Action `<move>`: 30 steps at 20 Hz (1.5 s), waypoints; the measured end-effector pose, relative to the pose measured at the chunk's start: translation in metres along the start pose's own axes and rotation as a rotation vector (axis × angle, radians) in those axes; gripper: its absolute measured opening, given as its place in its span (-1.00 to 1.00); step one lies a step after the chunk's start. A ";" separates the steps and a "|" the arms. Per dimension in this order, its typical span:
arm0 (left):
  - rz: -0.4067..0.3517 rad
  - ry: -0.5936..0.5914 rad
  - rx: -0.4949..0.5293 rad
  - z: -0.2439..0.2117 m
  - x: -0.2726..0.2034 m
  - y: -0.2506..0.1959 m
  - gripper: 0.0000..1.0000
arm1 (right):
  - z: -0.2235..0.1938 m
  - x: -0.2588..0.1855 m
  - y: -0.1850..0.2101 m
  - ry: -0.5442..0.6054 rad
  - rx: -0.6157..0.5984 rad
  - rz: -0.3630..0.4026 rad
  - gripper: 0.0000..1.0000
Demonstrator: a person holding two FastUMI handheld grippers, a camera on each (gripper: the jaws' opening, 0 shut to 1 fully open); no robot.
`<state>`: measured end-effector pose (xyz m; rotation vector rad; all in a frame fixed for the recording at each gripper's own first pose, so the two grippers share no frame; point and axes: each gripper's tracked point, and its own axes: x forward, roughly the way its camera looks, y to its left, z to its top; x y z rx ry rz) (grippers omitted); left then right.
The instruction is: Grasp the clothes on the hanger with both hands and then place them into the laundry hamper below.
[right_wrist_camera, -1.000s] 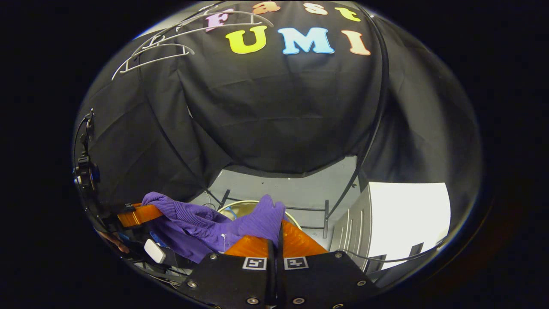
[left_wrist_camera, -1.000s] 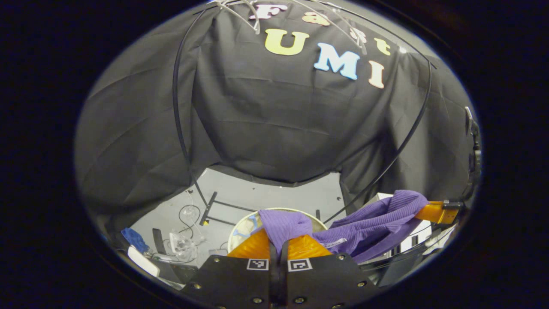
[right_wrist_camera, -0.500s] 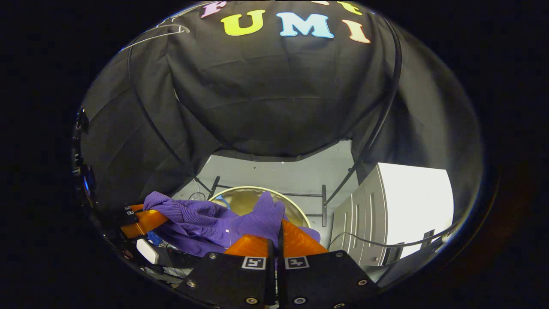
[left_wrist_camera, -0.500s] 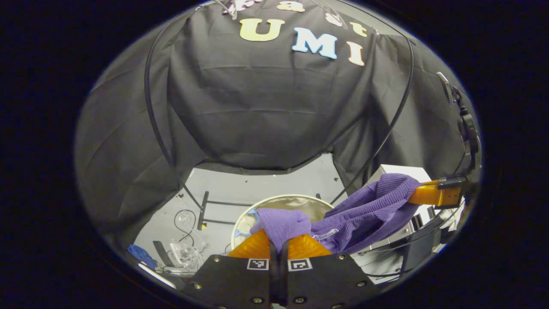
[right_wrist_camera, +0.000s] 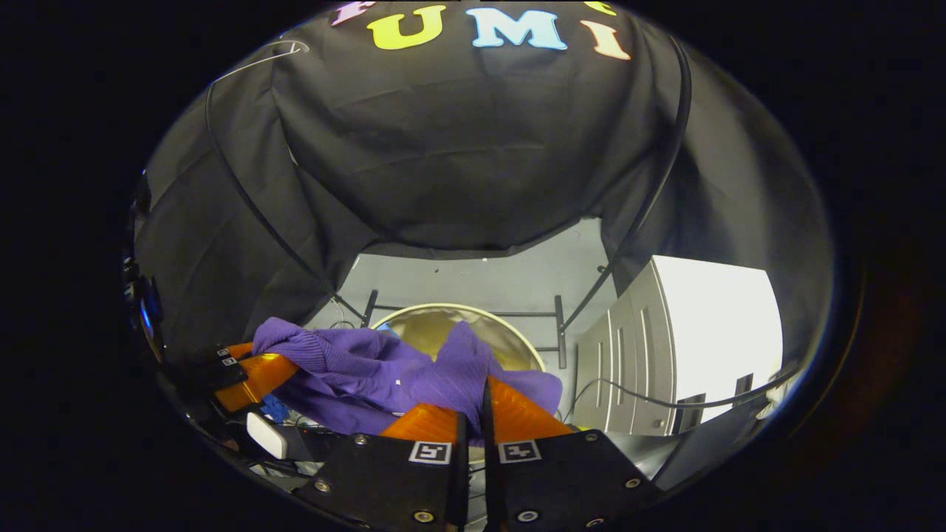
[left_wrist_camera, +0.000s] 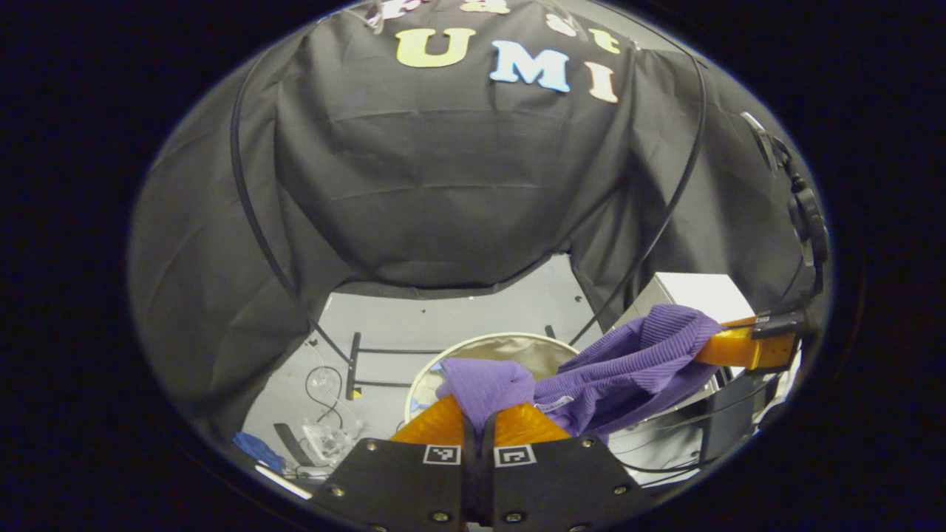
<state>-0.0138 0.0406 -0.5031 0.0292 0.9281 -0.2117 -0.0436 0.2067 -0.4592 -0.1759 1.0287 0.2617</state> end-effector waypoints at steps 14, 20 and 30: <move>0.085 -0.139 0.145 0.073 -0.036 0.011 0.90 | 0.055 -0.080 -0.062 -0.093 0.141 -0.066 0.94; 0.084 -0.298 0.016 0.164 -0.095 -0.020 0.90 | 0.092 -0.151 -0.147 -0.309 0.200 -0.145 0.92; 0.201 -0.760 -0.178 0.326 -0.223 -0.131 1.00 | 0.215 -0.271 -0.292 -0.782 0.071 -0.169 0.83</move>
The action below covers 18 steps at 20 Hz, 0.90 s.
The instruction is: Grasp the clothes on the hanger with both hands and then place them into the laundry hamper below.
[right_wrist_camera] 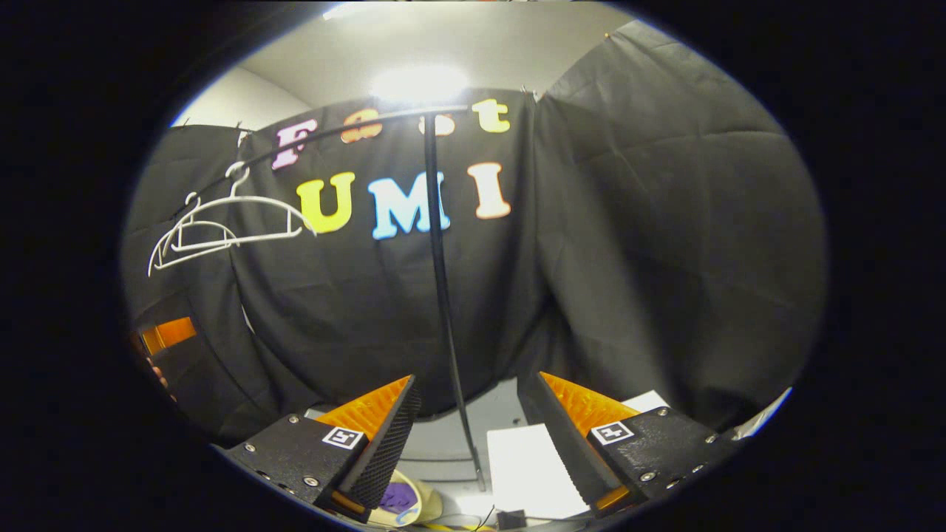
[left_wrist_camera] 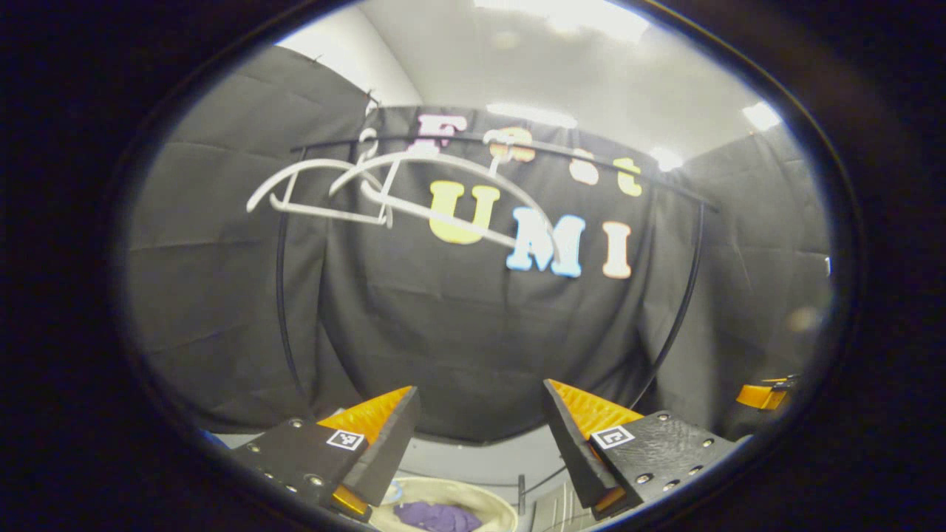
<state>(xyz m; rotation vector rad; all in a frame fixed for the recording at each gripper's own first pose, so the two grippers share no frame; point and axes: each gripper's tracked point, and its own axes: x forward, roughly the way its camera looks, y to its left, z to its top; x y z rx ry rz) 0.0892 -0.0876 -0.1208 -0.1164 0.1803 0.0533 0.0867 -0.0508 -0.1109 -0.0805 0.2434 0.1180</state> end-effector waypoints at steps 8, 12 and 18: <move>-0.009 -0.171 -0.015 0.076 -0.059 -0.070 1.00 | 0.096 -0.014 -0.071 -0.267 0.048 -0.010 0.90; -0.006 -0.185 -0.001 0.090 -0.080 -0.069 1.00 | 0.096 -0.026 -0.074 -0.260 0.085 -0.008 0.90; 0.003 -0.184 0.003 0.093 -0.091 -0.044 0.89 | 0.110 -0.045 -0.066 -0.311 0.072 -0.090 0.90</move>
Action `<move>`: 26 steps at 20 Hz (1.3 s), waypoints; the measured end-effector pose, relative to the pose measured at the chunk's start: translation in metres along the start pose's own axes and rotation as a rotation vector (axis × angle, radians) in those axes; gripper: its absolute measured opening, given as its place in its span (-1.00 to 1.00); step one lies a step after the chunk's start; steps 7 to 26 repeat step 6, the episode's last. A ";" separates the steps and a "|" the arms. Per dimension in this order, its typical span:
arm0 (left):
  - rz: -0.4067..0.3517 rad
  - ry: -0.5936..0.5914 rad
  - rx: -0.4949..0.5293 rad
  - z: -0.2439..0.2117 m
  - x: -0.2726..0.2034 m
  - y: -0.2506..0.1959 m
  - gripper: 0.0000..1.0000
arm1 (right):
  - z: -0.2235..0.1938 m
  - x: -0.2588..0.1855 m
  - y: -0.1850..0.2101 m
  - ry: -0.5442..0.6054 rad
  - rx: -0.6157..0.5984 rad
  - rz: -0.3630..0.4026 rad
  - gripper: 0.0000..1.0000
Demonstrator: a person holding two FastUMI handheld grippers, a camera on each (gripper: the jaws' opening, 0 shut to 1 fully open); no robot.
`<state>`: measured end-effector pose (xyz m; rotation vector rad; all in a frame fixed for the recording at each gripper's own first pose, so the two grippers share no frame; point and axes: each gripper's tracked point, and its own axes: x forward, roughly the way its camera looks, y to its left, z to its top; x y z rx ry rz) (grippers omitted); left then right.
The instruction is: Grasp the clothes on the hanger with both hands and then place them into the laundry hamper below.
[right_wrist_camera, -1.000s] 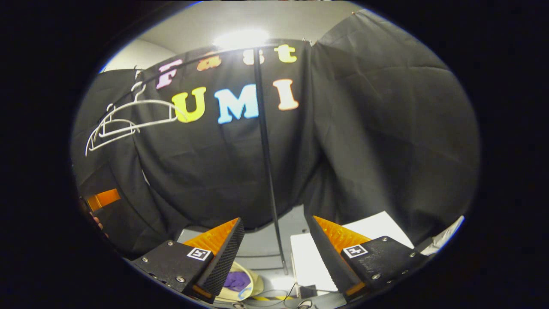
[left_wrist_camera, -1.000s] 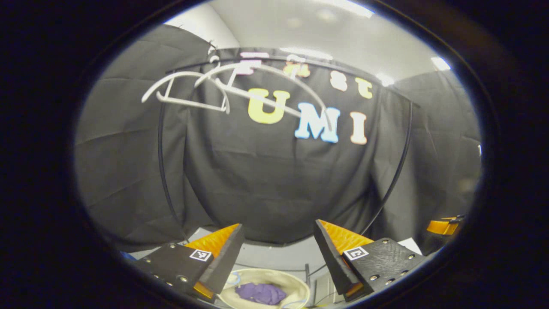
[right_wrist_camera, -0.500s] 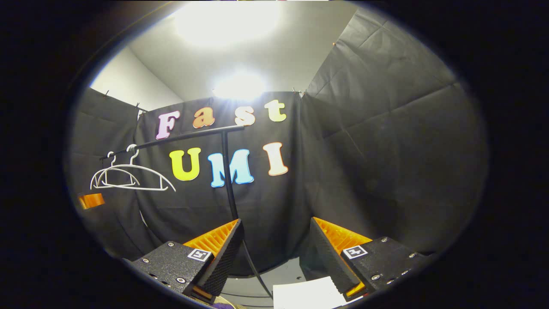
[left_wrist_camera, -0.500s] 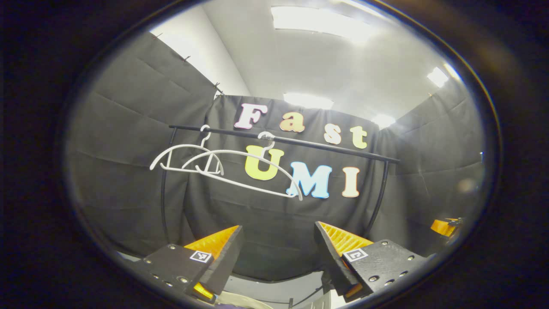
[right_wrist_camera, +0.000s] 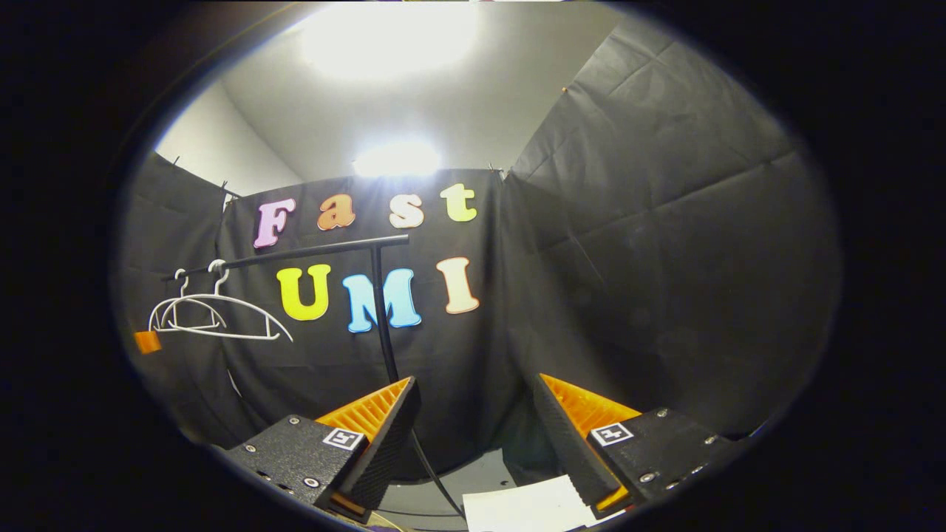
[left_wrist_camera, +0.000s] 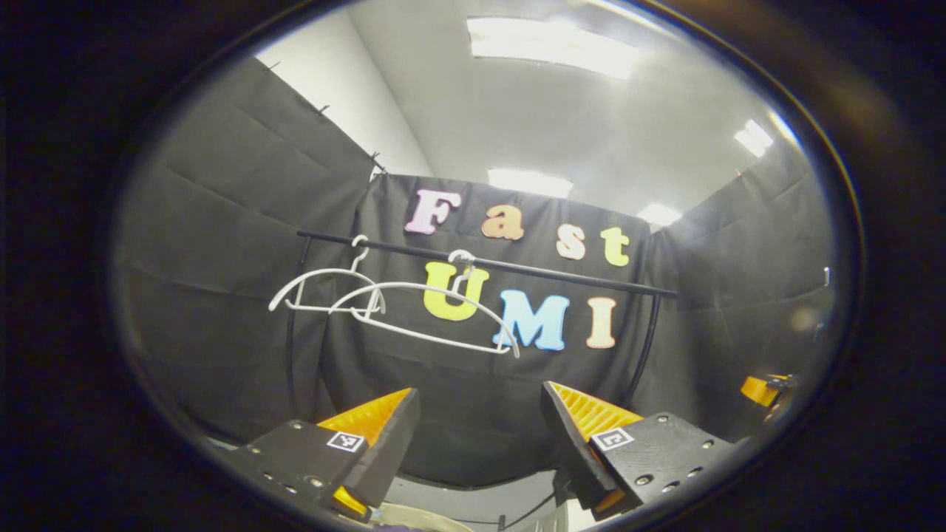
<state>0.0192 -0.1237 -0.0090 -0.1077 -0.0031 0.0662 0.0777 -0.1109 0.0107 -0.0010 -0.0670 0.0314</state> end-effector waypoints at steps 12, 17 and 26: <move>0.000 0.031 0.028 -0.006 -0.012 0.056 1.00 | 0.009 -0.008 0.014 -0.041 -0.014 -0.029 0.90; 0.000 0.031 0.028 -0.006 -0.012 0.056 1.00 | 0.009 -0.008 0.014 -0.041 -0.014 -0.029 0.90; 0.000 0.031 0.028 -0.006 -0.012 0.056 1.00 | 0.009 -0.008 0.014 -0.041 -0.014 -0.029 0.90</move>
